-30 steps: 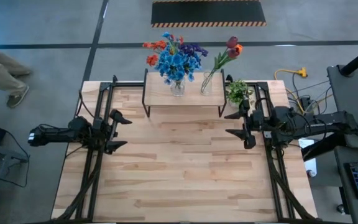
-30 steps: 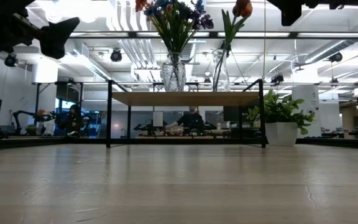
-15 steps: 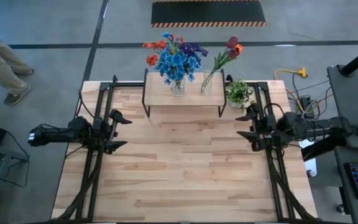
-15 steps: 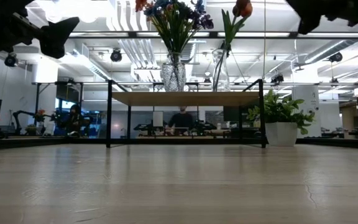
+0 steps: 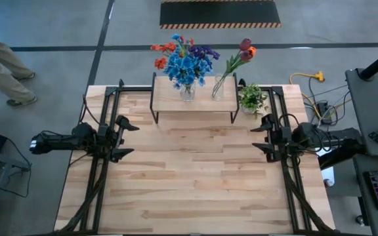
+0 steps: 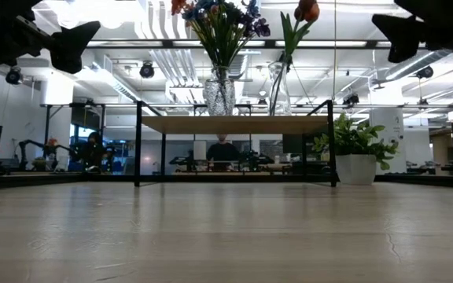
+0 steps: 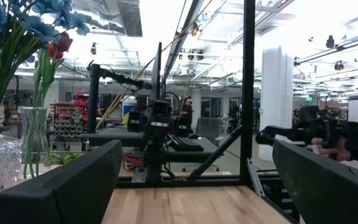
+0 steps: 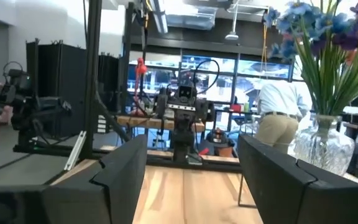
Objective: Pick and place flowers into a vace then onto a shelf
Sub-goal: Return to Home Position
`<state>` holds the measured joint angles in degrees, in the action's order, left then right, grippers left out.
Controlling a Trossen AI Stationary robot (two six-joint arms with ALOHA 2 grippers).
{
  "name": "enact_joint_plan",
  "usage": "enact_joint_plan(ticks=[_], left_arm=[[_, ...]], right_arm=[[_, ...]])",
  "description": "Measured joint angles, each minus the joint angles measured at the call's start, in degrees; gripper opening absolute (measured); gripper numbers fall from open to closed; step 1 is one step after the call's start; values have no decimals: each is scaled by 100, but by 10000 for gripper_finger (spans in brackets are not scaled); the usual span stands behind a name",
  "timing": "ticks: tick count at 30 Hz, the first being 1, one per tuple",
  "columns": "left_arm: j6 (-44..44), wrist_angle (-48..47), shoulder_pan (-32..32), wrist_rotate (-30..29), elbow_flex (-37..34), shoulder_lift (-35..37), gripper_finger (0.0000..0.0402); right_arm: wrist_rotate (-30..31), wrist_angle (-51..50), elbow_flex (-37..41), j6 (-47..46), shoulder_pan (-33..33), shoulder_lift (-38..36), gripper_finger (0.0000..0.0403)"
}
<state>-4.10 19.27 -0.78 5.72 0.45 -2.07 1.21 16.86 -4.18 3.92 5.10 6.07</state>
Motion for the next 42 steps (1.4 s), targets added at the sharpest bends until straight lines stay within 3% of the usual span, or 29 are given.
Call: enact_joint_plan(ticks=[5,19,29,42], left_arm=[[1,-3,0,0,0,0,398],[367,-133,0,0,-7,-10,398],[735,-1232,2,-169,-11,-11,398],[1303,-1798,-1,-546,-15,31,398]], right_arm=[[0,-14,362,44,0,-611,242],[-258,-925,366,-122,2,-608,242],[-258,-1545,366,-408,2,-606,242],[-251,-1643,366,-222,0,-604,242]])
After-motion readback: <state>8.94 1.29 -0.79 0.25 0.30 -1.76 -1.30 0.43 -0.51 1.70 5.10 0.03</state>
